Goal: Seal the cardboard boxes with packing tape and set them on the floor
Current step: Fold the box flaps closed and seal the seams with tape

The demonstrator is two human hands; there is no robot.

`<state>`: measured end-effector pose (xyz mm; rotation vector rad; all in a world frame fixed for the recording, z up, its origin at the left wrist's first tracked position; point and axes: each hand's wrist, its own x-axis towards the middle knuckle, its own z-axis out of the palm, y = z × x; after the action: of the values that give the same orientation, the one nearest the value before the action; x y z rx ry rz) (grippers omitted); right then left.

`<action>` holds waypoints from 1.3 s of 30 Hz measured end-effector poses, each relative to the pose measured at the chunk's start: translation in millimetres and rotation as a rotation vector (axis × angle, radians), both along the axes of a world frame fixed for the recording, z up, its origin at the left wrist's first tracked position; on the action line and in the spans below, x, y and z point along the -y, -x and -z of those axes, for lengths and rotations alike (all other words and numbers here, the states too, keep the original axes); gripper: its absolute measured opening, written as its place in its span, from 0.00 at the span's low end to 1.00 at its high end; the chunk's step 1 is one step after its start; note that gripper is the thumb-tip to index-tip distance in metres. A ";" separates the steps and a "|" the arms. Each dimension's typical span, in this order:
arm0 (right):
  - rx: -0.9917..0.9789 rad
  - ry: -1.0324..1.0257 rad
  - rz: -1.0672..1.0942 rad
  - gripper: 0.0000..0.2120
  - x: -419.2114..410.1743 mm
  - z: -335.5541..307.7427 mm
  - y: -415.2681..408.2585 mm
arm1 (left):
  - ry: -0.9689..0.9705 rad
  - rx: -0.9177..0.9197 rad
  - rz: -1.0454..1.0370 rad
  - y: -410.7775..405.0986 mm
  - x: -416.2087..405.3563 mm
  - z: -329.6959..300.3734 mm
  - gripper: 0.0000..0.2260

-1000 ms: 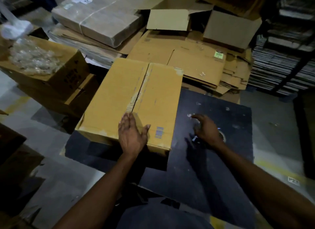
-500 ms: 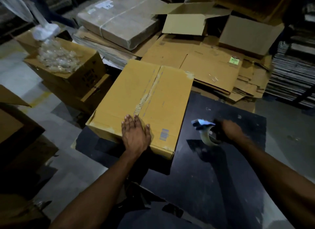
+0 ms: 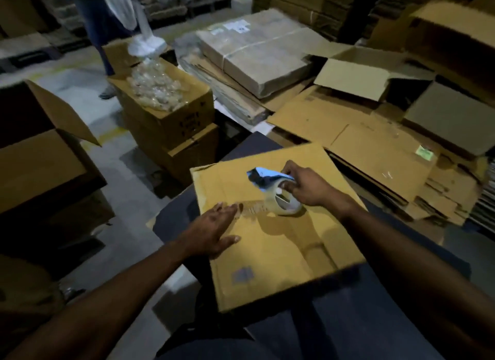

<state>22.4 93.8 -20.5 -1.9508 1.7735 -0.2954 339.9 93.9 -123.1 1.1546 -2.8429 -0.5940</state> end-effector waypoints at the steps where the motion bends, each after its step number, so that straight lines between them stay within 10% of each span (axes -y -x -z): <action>1: 0.019 0.017 -0.014 0.09 4.7 1.1 -8.0 | -0.013 0.011 0.024 -11.0 11.1 -6.4 0.38; 12: 0.245 0.127 0.055 0.27 -0.4 23.4 -38.4 | 0.312 -0.357 -0.099 -11.7 50.1 11.6 0.23; 22: 0.252 0.221 0.062 0.31 -6.3 2.1 -44.6 | 0.055 -0.749 -0.530 16.2 51.7 -19.2 0.11; 30: 0.186 0.337 -0.020 0.30 -9.0 -21.3 -59.4 | -1.300 -1.213 -0.921 32.7 28.1 -109.7 0.31; 39: -0.189 0.392 -0.117 0.38 -9.2 -29.1 -77.1 | -1.367 -1.246 -0.986 19.1 35.9 -114.0 0.19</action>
<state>99.5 103.0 8.6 -2.4177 1.8122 -0.4597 320.9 58.0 -9.1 1.2012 -0.4997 -2.0705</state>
